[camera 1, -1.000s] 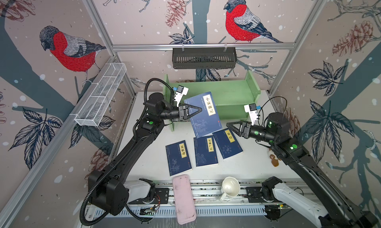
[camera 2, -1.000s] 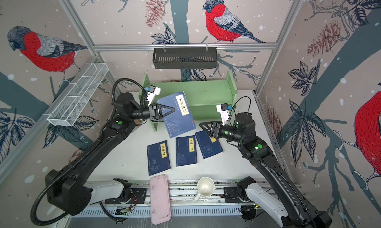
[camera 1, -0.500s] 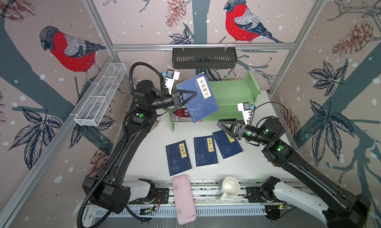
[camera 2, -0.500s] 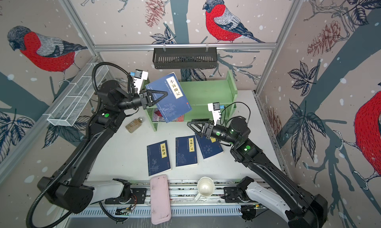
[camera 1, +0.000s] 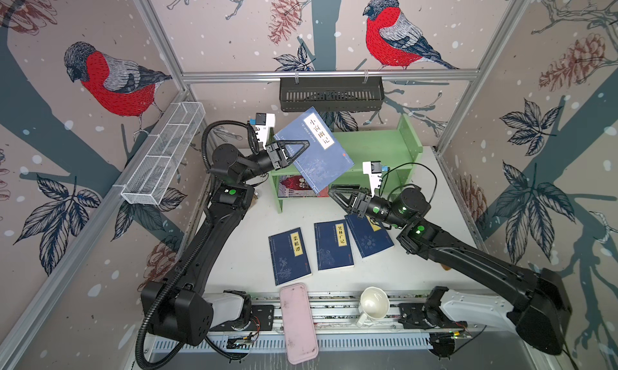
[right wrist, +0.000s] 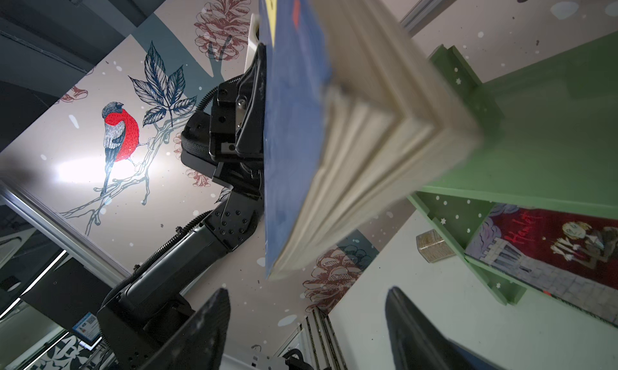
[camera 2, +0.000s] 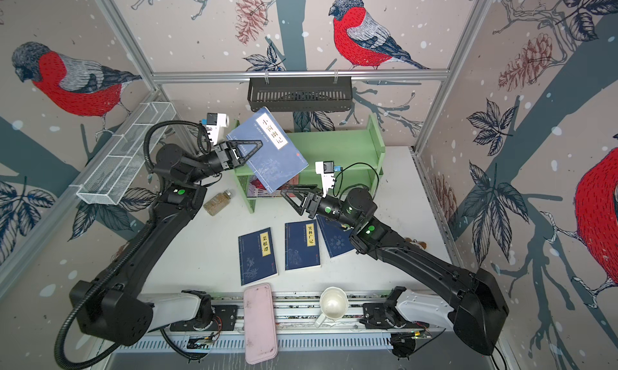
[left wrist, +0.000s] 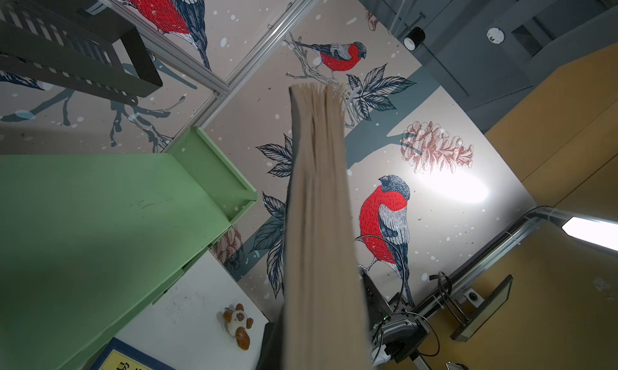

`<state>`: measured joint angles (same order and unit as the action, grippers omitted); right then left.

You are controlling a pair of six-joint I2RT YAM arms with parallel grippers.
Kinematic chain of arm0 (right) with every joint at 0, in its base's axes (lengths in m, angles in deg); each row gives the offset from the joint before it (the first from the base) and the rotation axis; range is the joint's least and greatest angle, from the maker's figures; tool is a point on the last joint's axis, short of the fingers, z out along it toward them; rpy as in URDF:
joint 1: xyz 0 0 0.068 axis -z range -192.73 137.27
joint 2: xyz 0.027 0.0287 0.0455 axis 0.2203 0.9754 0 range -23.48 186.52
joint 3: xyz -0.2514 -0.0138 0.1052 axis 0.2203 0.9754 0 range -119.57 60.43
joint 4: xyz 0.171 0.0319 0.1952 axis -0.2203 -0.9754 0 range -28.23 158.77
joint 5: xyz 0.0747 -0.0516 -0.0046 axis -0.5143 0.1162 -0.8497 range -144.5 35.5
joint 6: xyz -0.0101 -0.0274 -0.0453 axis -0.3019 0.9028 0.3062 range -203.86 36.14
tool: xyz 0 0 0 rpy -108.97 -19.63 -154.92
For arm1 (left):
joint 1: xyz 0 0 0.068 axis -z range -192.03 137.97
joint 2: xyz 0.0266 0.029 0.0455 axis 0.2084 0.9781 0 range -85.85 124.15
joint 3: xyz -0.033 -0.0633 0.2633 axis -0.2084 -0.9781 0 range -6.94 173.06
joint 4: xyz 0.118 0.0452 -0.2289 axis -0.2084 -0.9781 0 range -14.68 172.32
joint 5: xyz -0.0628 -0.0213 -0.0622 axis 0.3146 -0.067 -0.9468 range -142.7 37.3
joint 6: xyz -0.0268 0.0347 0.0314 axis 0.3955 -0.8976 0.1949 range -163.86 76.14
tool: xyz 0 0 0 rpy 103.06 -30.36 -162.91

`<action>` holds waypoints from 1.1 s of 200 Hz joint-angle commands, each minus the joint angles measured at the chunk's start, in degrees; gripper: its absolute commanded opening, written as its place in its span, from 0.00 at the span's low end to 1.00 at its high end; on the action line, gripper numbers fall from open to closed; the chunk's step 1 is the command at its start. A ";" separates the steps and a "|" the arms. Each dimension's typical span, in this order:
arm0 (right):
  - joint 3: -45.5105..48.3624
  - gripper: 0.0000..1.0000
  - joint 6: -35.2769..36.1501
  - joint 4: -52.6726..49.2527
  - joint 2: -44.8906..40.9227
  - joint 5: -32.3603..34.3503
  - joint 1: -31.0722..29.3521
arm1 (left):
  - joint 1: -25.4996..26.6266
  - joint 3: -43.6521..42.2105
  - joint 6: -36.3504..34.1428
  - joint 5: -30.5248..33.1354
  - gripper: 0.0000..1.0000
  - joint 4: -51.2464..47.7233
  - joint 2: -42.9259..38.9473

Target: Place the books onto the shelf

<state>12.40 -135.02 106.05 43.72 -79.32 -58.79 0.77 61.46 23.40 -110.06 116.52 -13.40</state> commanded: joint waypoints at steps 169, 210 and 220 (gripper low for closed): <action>-6.42 0.01 -0.93 9.08 7.35 -9.01 3.83 | -0.40 -2.93 -20.64 0.38 0.56 -17.11 -4.13; -8.31 0.02 4.65 -6.63 0.92 -21.53 11.43 | -1.46 3.60 -37.89 -4.47 0.76 -35.93 -4.42; -8.41 0.01 6.31 -9.81 -0.11 -24.21 13.02 | -1.55 3.61 -39.12 -5.91 0.78 -37.41 -4.55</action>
<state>4.70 -134.17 105.54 45.95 -94.18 -48.63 -0.37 63.87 -4.88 -111.31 89.53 -17.56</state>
